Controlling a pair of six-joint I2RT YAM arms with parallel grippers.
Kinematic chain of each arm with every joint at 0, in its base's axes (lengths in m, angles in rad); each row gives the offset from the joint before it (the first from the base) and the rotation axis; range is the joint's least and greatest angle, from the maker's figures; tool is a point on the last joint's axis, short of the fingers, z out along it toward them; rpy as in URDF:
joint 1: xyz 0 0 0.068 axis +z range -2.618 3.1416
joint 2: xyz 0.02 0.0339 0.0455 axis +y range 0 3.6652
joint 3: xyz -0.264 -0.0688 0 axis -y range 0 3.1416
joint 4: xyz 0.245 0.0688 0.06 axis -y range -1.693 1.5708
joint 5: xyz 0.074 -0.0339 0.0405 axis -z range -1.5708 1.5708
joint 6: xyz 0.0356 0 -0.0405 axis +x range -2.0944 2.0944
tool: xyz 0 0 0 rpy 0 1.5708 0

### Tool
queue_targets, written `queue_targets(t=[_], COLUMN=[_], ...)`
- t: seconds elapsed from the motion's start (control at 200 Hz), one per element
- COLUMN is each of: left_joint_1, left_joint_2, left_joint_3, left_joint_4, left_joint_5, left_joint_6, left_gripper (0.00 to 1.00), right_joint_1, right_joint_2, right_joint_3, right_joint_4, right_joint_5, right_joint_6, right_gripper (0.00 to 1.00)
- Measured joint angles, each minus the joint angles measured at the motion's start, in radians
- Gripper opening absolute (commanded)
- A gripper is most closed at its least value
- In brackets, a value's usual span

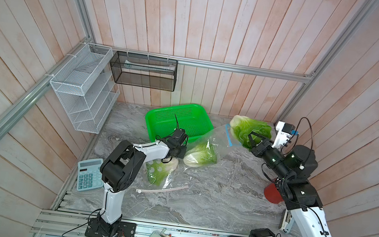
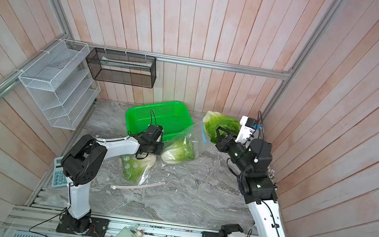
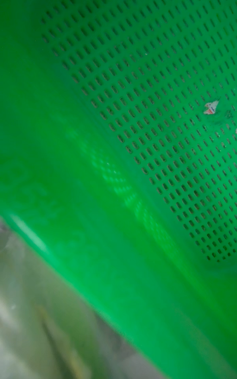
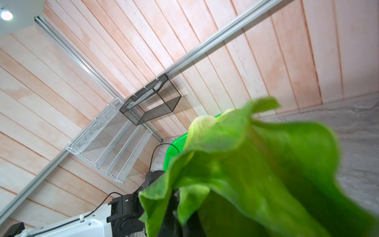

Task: Open the zip-top bag and take out the chinese cabbages
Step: Pick up the Chinese cabbage from the zipper food storage bag, then place the Chinese cabbage in the basket.

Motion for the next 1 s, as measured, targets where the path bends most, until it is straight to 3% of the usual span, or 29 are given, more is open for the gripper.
queue_targets(t=[0.47, 0.78, 1.0], left_joint_1=[0.0, -0.008, -0.023], left_joint_2=[-0.056, -0.087, -0.114], left_joint_3=[-0.026, -0.071, -0.105], left_joint_4=[0.044, 0.1, 0.143], left_joint_5=[0.012, 0.029, 0.037], left_joint_6=[0.006, 0.039, 0.052], left_gripper=[0.0, 0.0, 0.0], right_joint_1=[-0.071, -0.067, 0.012], right_joint_2=[0.143, 0.368, 0.564], right_joint_3=[0.044, 0.088, 0.172], right_joint_4=[-0.035, 0.138, 0.24], right_joint_5=[-0.018, -0.082, -0.068], right_joint_6=[-0.093, -0.097, -0.085], right_gripper=[0.0, 0.0, 0.0])
